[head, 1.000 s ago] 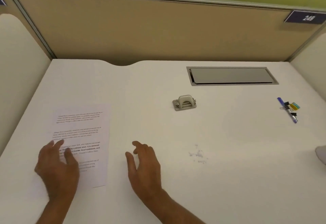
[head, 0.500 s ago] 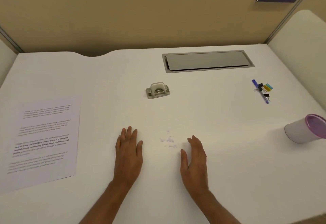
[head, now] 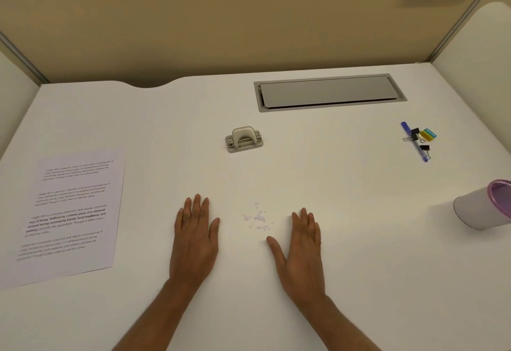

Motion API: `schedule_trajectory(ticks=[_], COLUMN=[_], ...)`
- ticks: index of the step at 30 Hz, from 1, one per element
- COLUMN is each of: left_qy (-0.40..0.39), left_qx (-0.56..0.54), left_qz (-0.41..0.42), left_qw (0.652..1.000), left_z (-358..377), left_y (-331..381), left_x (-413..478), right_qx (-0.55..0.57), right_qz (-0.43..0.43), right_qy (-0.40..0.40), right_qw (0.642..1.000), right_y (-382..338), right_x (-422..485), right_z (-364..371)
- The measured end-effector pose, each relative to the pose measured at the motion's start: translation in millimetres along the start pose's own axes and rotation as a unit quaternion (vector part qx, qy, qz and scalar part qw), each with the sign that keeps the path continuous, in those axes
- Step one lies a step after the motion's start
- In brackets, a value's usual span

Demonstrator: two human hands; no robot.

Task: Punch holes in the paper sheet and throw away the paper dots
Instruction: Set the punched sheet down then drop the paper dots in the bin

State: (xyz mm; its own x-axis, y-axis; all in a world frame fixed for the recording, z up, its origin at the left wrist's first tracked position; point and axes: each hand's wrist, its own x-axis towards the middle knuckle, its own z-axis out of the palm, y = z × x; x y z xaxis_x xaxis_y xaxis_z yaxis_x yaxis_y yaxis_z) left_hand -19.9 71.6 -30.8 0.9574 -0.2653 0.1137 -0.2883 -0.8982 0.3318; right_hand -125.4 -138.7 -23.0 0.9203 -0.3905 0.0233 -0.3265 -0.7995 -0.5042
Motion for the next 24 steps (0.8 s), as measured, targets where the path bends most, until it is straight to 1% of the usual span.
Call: schedule_trajectory(ticks=[10,14,15,16,18,19,20,21,24], left_qy=[-0.007,-0.004,-0.003,-0.002,0.001,0.004,0.006,0.007,0.009], left_qx=[0.019,0.02,0.018,0.016,0.013,0.012,0.011,0.01,0.013], left_qz=[-0.001,-0.001,-0.001,-0.001,-0.001,-0.001,-0.001,0.0,0.004], left_qw=[1.0,1.0,1.0,1.0,1.0,1.0,1.0,1.0,1.0], left_z=[0,0,0,0,-1,-1,-1,-1,-1], left_y=[1,0,0,1,2,2,2,2,0], left_x=[1,0,0,0,0,0,0,0,0], right_qx=[0.009,0.06,0.094,0.133,0.192,0.214,0.237,0.254,0.272], right_qz=[-0.078,-0.129,-0.128,-0.108,-0.031,0.01,0.04,0.052,0.032], right_qy=[-0.027,-0.062,-0.059,-0.04,0.025,0.041,0.041,0.032,-0.005], right_qw=[0.997,0.988,0.986,0.984,0.981,0.976,0.97,0.965,0.962], right_y=[-52,-70,-71,-69,-56,-49,-42,-37,-32], right_x=[25,31,31,29,21,15,8,2,-5], right_z=[36,35,29,22,3,-5,-10,-13,-10])
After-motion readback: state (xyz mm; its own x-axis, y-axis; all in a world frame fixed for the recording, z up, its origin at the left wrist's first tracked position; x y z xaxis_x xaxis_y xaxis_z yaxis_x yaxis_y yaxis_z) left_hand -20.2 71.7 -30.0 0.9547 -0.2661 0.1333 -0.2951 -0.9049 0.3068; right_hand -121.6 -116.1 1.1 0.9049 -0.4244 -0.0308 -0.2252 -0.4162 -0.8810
